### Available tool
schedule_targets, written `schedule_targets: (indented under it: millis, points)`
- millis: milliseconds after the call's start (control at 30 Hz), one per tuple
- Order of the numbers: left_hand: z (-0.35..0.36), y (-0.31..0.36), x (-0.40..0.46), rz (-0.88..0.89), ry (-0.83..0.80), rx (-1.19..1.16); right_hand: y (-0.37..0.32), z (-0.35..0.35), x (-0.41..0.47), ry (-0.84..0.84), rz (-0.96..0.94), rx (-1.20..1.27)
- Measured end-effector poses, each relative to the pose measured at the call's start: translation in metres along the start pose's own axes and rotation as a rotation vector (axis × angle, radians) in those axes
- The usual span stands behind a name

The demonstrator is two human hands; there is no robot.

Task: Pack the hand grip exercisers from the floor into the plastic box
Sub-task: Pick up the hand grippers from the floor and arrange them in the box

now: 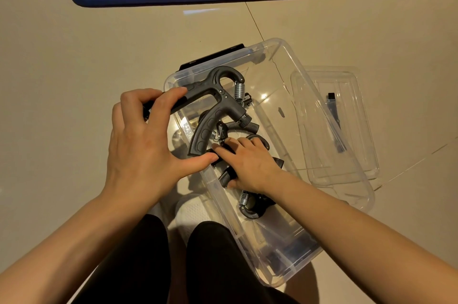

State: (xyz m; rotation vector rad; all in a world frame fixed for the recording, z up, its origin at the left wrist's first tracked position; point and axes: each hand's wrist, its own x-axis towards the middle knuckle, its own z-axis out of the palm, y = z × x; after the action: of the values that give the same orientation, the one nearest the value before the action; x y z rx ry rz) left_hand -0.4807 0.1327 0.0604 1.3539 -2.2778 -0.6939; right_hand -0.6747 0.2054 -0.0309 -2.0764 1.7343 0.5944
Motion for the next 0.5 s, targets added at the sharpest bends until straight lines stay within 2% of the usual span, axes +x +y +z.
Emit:
schedule_targets:
  millis: [100,267,500]
  points:
    - [0.000,0.000,0.000,0.001,-0.002,0.000,-0.003,-0.006,0.003,-0.022,0.001,-0.035]
    - [0.000,-0.001,0.001,-0.001,-0.001,0.003,0.016,-0.018,0.012,0.005,-0.119,-0.187]
    - [0.001,0.001,0.000,-0.006,0.011,-0.004,0.021,-0.016,0.011,-0.051,-0.153,-0.151]
